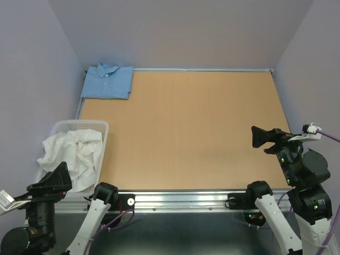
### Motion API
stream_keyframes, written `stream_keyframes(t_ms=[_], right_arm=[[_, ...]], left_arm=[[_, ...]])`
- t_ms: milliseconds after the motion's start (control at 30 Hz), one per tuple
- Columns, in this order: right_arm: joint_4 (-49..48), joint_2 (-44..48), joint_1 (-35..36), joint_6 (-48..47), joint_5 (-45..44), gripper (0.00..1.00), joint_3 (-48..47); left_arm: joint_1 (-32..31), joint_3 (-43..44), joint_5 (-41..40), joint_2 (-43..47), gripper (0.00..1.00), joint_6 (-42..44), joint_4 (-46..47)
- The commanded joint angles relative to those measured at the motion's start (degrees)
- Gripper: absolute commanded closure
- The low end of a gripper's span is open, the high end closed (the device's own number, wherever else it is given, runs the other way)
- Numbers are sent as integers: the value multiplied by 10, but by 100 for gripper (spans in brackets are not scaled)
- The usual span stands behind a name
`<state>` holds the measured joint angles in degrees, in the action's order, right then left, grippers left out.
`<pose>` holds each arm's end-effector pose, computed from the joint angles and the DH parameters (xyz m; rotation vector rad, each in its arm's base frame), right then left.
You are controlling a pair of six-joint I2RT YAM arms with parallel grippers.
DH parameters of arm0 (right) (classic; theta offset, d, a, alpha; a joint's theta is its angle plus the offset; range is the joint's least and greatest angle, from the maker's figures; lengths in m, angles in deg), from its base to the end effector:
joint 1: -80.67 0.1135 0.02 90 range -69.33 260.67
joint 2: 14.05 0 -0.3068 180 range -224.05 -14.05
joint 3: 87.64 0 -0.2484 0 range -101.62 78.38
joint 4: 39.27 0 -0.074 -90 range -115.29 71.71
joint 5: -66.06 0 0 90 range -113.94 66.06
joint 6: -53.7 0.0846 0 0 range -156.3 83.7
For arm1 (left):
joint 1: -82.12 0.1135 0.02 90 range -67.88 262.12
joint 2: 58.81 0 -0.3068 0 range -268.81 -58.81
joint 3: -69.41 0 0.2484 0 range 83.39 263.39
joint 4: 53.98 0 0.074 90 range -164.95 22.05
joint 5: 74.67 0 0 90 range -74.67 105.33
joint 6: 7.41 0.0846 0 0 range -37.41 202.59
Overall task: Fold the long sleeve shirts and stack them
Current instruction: Grab the shirt from the pile
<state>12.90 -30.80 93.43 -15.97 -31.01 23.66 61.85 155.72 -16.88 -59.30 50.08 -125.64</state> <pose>0.0387 -0.0019 0.3969 0.2017 1.5728 0.3553 -0.1040 0.0865 0.3995 -0.6120 1.2298 -0.4017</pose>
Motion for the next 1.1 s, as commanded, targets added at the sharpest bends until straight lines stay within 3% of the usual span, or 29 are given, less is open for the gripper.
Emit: stream_keyframes(t_ms=[0, 233, 467, 733, 867, 933, 1067], right_arm=[[-8, -5, -2, -12, 2, 0, -28], [-7, -22, -2, -14, 21, 0, -36], [26, -134, -2, -6, 66, 0, -64], [112, -316, -2, 20, 150, 0, -95], [110, -357, -2, 8, 180, 0, -75], [110, -368, -3, 5, 189, 0, -70], [113, -386, -3, 0, 217, 0, -61]], left_arm=[[-2, -8, -12, 76, 1, -9, 16], [-2, -33, 5, 57, 1, -19, 29], [-2, -84, 73, -35, 1, -41, 73], [-2, -192, 201, -270, 1, -69, 172], [3, -216, 185, -395, 1, -63, 231], [27, -205, 176, -469, 1, -47, 256], [182, -177, 223, -557, 1, 8, 282]])
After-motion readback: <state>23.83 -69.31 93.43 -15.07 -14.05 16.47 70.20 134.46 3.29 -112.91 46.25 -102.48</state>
